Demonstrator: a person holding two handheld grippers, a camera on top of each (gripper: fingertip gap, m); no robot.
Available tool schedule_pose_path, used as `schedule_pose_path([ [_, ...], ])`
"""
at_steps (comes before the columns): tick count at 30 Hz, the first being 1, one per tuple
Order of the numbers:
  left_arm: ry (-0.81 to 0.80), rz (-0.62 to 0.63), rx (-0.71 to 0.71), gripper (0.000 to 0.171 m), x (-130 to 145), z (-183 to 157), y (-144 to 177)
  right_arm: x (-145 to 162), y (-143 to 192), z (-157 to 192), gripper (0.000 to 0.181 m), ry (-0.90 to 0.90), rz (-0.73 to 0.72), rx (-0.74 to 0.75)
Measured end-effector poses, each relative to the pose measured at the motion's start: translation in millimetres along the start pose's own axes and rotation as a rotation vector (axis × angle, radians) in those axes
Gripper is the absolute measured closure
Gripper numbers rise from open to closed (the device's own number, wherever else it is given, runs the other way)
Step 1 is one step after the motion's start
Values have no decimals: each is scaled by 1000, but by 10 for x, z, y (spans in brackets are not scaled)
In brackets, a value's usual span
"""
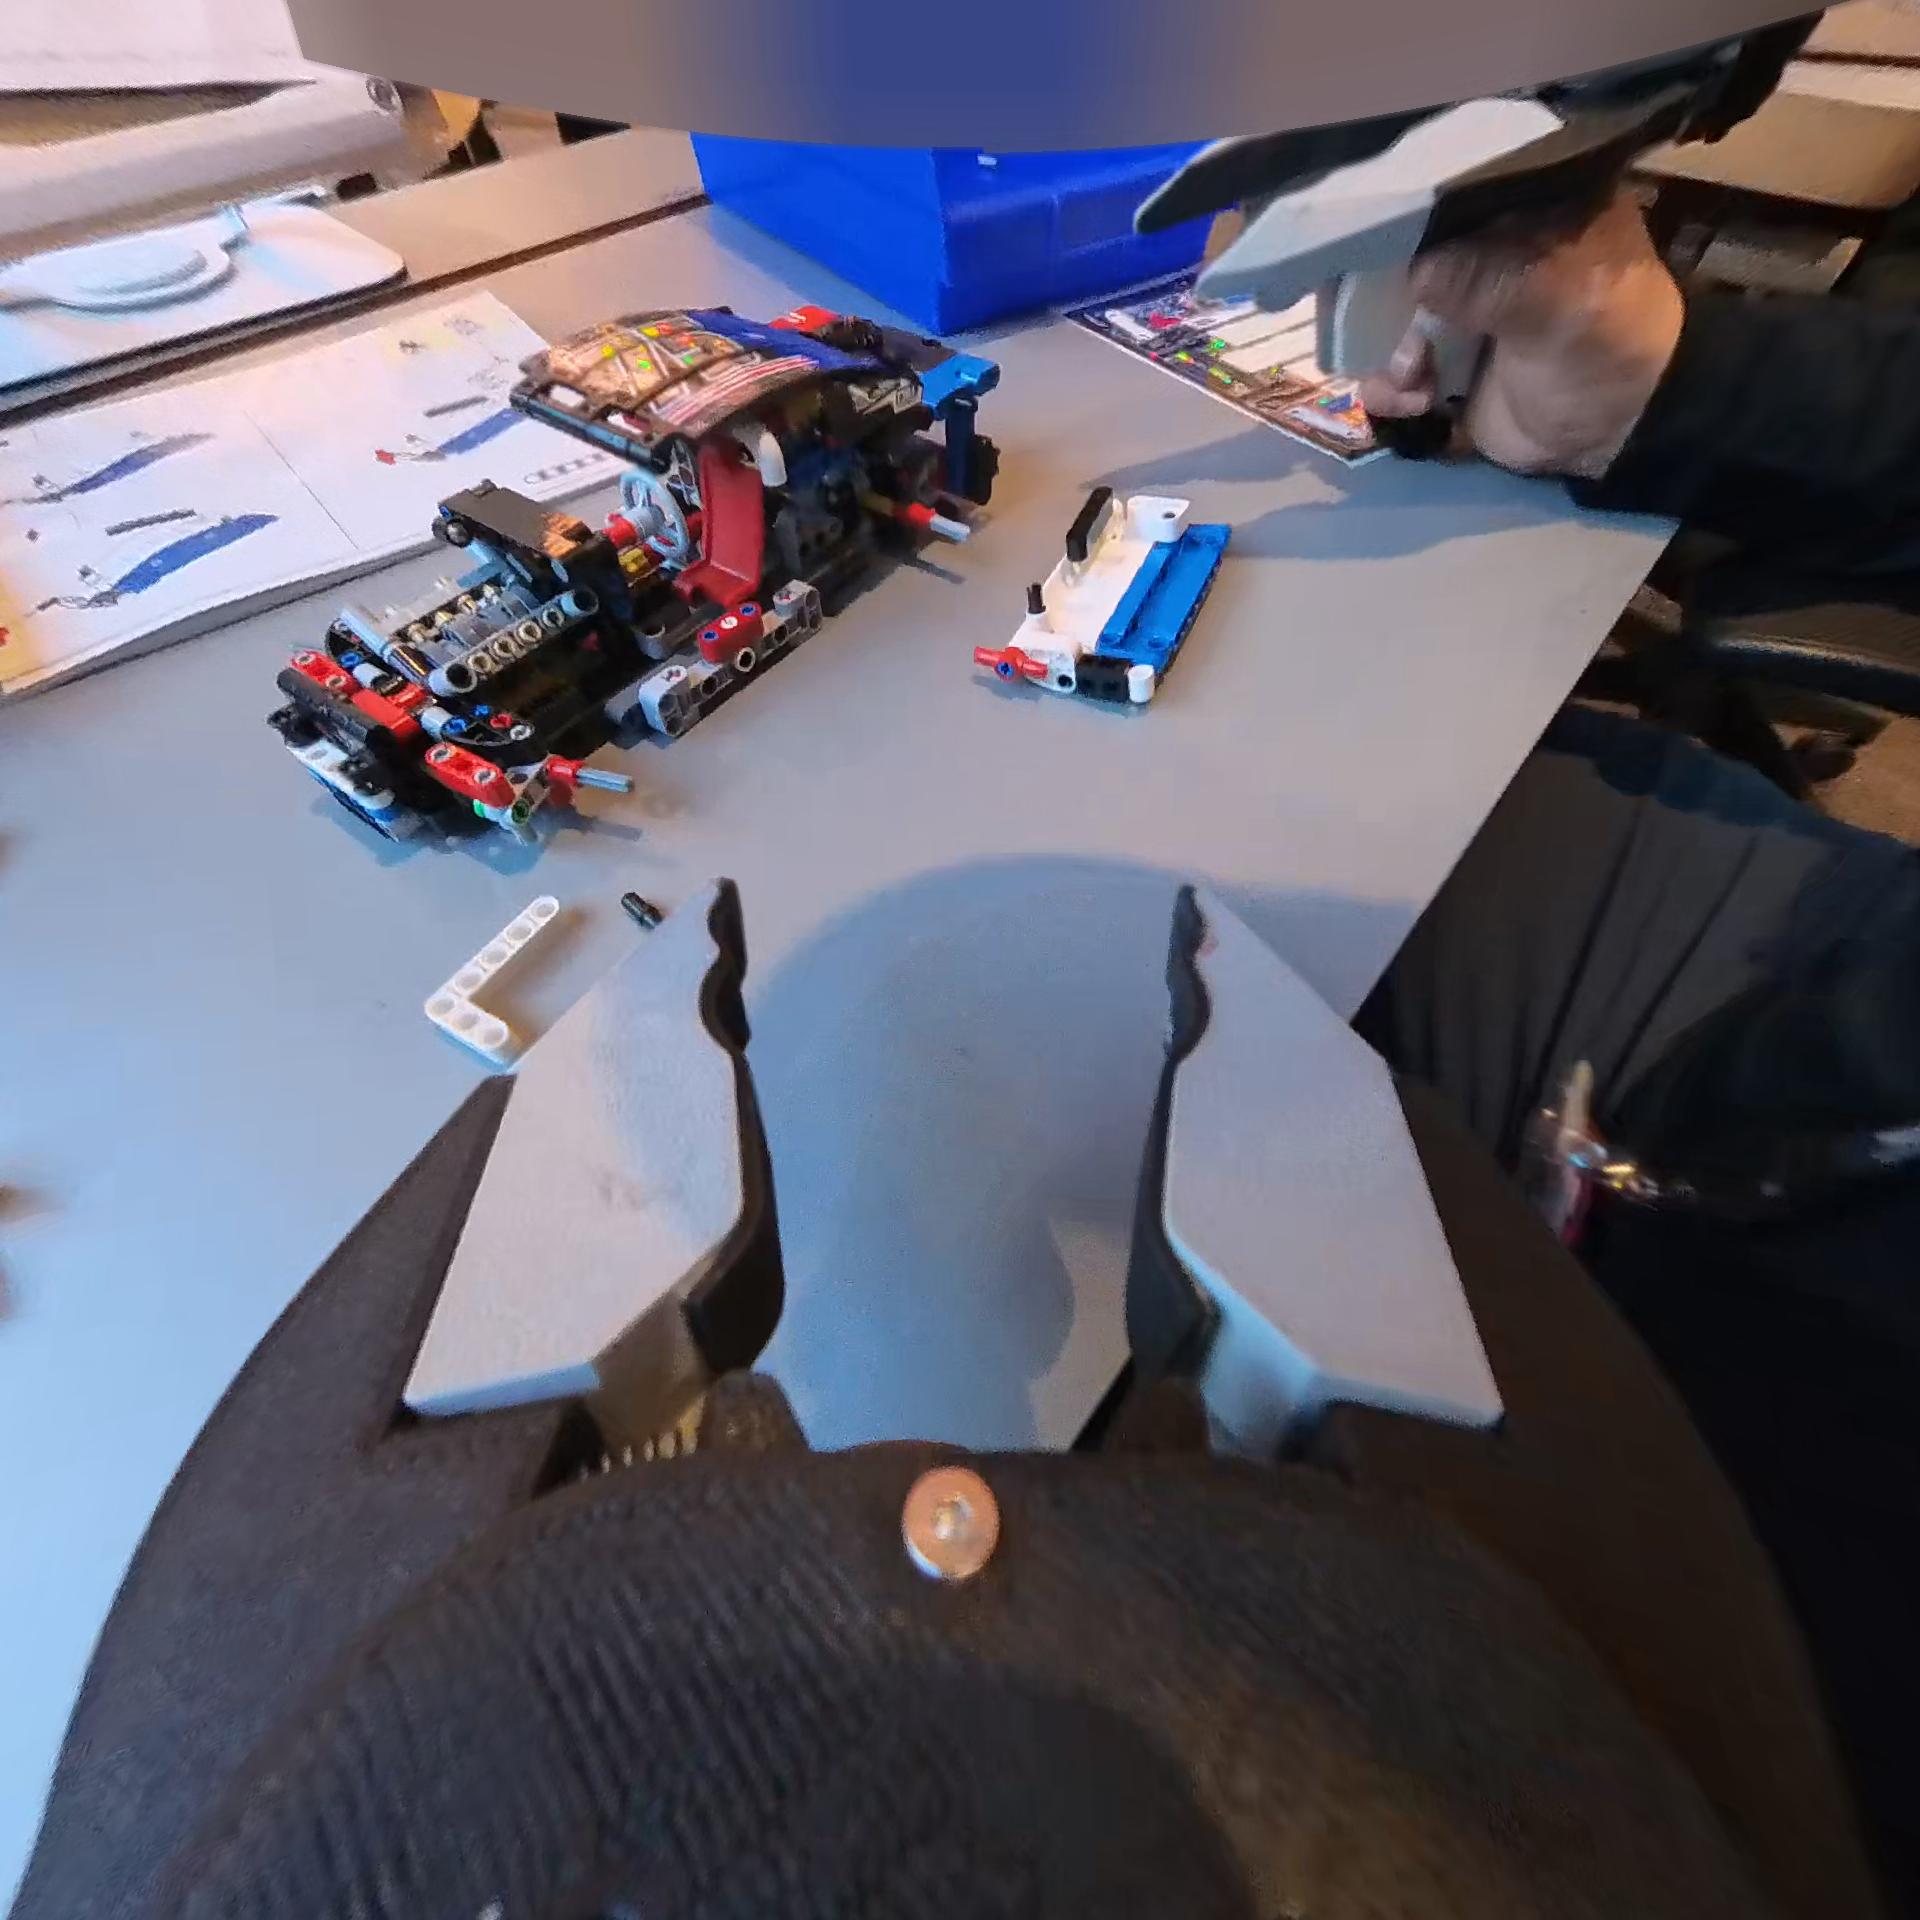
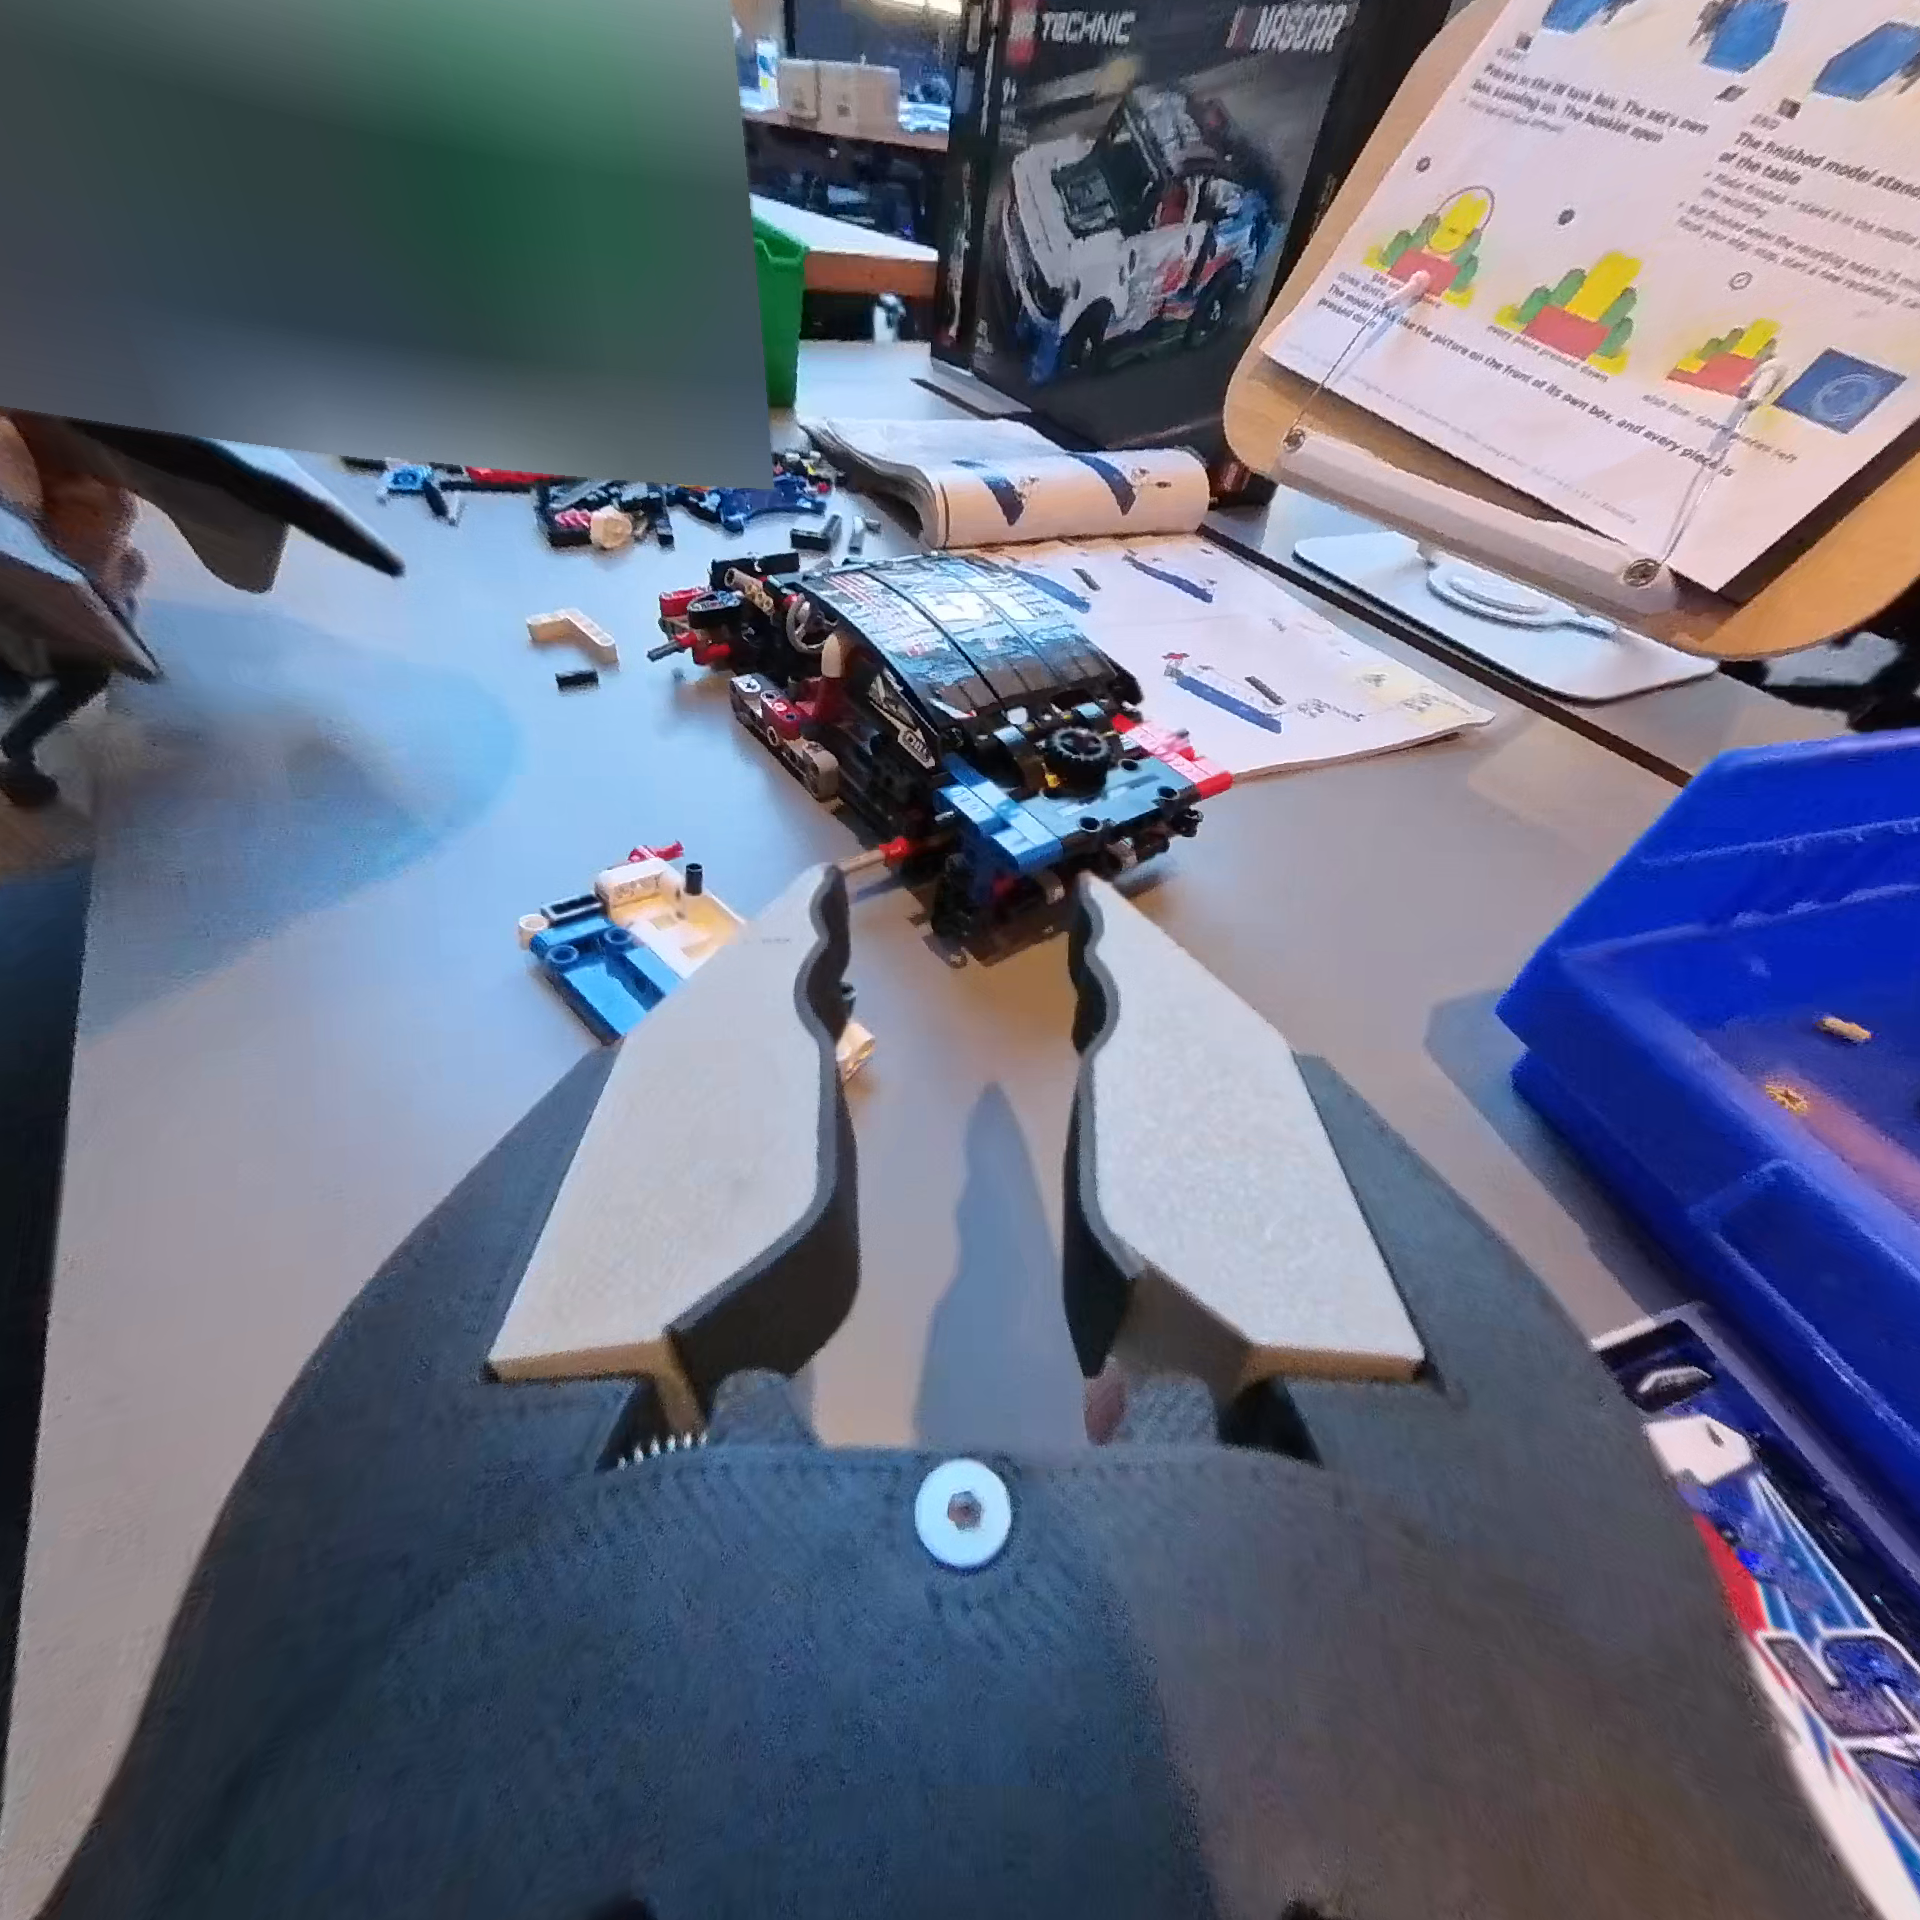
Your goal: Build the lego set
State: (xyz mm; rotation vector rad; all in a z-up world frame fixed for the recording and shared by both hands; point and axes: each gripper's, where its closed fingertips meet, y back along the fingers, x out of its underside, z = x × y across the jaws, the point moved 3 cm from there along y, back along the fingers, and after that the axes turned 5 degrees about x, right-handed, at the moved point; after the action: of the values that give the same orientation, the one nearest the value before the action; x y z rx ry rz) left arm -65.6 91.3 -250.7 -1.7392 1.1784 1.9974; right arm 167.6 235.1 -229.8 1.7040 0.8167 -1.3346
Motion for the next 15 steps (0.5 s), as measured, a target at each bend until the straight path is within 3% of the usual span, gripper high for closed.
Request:
schedule_pose_path([
  [5, 31, 12, 4, 89, 191, -29, 34, -43, 26, -16, 141, -8, -35, 56],
  [8, 76, 41, -10, 88, 334, 11, 57, -77, -39, 71, 141, -55, -43, 4],
  [12, 44, -9, 2, 91, 209, -40, 58, -86, -5, 46, 142, -58, -59, 30],
  [15, 29, 42, -8, 96, 263, -61, 21, -72, 15, 36, 141, -58, -50, 38],
])
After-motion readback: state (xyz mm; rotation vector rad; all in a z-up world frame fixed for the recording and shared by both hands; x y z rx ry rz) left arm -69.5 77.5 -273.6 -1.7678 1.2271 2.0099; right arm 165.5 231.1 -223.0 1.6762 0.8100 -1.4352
